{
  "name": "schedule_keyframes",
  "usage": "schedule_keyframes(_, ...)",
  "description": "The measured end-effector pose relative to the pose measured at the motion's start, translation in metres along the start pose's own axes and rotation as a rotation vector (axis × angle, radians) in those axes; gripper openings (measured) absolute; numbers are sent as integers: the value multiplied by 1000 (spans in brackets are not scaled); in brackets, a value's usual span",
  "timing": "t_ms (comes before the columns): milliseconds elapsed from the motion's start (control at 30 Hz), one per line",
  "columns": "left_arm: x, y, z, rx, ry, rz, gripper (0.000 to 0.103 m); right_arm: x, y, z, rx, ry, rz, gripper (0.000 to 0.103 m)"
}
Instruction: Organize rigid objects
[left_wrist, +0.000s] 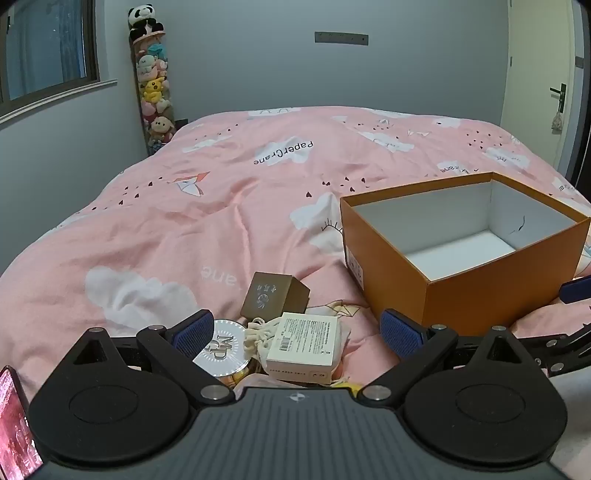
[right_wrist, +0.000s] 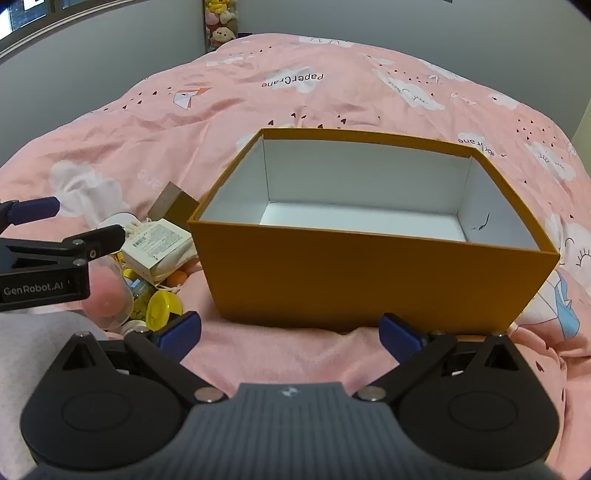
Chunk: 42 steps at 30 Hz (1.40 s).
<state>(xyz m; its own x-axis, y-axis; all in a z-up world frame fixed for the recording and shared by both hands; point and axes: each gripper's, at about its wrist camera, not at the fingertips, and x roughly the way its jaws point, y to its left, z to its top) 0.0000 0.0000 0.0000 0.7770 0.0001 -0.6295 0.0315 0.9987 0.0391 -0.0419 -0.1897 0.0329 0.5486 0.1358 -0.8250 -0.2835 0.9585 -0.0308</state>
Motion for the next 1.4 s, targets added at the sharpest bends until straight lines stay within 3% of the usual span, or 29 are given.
schedule_keyframes(1400,-2,-4,-4,3,12,2,103,6,-2,0,9,44,-29,101)
